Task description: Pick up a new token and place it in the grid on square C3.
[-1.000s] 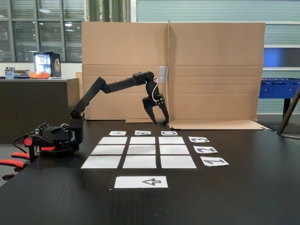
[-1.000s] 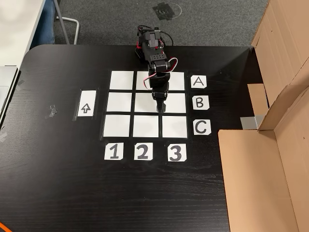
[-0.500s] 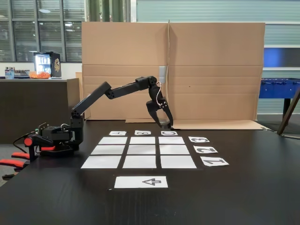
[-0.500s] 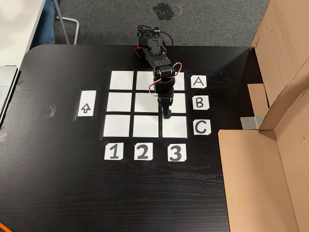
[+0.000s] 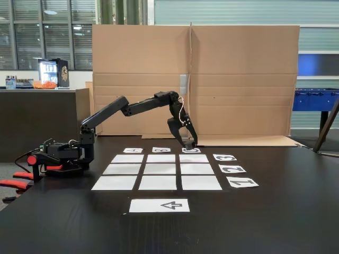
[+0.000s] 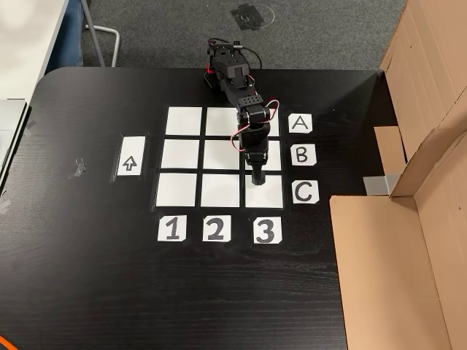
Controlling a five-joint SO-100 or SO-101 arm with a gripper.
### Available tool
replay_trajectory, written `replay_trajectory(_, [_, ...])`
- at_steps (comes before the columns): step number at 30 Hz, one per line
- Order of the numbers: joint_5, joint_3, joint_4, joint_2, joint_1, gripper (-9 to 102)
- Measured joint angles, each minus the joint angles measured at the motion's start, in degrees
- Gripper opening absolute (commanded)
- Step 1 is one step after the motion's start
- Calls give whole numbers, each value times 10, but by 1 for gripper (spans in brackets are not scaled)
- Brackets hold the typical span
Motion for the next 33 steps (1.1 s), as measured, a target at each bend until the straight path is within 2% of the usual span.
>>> replay_trajectory(33, [2, -7, -25, -31, -12, 2])
